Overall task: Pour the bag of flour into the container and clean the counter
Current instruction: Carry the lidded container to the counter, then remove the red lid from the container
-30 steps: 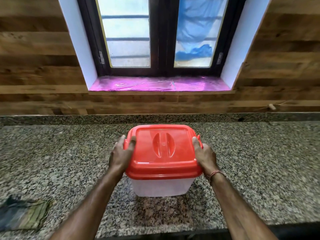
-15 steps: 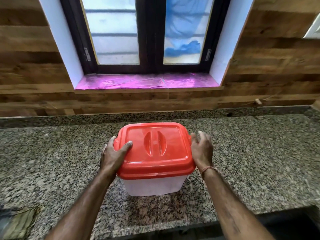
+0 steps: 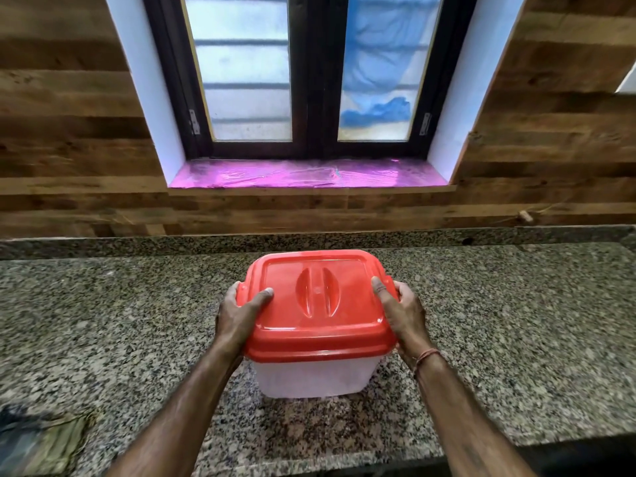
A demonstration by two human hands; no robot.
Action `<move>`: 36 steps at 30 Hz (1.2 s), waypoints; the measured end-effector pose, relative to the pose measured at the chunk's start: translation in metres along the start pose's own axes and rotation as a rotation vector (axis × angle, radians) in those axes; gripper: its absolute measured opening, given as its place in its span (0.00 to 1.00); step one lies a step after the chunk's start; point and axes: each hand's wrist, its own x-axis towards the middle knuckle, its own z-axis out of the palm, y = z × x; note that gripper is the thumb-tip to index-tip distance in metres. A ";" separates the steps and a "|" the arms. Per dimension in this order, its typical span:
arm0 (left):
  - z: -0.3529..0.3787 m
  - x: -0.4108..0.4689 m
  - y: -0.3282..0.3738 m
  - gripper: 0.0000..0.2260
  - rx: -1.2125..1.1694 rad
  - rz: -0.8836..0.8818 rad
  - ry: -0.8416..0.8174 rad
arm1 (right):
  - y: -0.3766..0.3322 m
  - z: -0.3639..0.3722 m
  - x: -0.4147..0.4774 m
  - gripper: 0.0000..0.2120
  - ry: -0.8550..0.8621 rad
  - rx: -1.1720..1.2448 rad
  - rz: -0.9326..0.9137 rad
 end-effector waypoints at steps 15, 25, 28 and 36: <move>0.015 -0.012 0.067 0.34 -0.090 0.235 0.033 | -0.036 -0.036 0.014 0.36 -0.051 0.513 -0.009; 0.164 -0.055 0.053 0.42 0.408 0.256 -0.092 | 0.018 -0.211 0.063 0.38 0.187 0.600 0.052; 0.203 -0.071 0.042 0.40 0.695 0.270 -0.067 | 0.049 -0.259 0.077 0.43 0.295 0.606 0.097; 0.245 -0.083 0.013 0.29 0.983 0.314 0.202 | 0.153 -0.290 0.117 0.36 0.208 0.459 0.218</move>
